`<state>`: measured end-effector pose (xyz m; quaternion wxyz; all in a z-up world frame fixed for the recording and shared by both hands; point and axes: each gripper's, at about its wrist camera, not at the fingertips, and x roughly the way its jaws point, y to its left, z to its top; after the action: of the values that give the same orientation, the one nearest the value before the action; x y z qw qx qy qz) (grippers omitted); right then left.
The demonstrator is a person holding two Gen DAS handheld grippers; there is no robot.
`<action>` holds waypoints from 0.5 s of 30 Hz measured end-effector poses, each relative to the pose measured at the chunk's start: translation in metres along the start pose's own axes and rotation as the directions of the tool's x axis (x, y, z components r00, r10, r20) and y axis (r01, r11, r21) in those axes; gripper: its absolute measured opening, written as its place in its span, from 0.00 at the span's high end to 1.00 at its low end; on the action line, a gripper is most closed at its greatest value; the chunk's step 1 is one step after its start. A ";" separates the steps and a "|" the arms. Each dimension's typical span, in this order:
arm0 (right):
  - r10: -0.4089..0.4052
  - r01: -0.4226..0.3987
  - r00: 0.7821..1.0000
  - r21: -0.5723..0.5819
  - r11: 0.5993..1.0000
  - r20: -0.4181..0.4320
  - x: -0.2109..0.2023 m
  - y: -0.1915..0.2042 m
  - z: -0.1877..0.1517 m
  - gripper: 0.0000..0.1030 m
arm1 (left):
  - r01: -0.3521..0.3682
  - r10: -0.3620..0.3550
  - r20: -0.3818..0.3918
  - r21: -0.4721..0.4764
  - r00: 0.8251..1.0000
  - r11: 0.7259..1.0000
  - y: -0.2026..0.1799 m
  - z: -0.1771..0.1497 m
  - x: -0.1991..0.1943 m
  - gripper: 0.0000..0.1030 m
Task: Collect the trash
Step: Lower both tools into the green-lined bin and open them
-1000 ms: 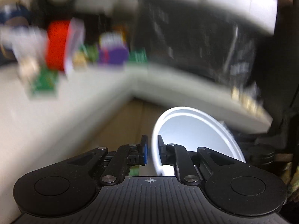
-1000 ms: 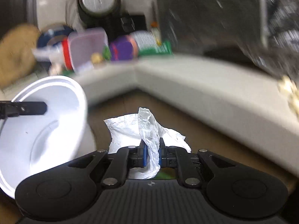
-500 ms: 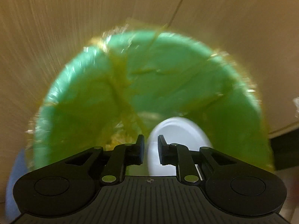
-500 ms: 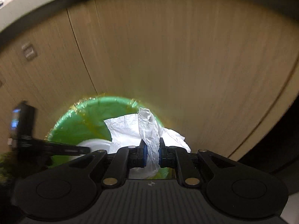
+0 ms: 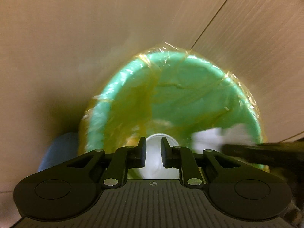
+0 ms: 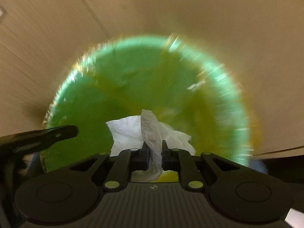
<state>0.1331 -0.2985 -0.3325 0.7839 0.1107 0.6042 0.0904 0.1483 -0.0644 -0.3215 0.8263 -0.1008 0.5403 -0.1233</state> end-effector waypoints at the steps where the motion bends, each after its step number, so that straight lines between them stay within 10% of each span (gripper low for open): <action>1: -0.001 0.001 0.999 0.003 1.000 -0.042 0.016 0.005 0.003 0.89 | -0.003 0.003 -0.002 -0.002 1.000 1.000 0.001 -0.001 -0.003 0.82; 15: -0.111 0.121 0.933 0.008 0.993 -0.344 0.161 0.018 0.015 0.88 | 0.023 -0.025 -0.062 -0.030 0.998 0.999 0.009 -0.014 0.006 0.82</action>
<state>0.1880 -0.2380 -0.4728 0.6691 0.0688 0.7380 0.0529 0.1381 -0.0584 -0.3346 0.8058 -0.1157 0.5665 -0.1283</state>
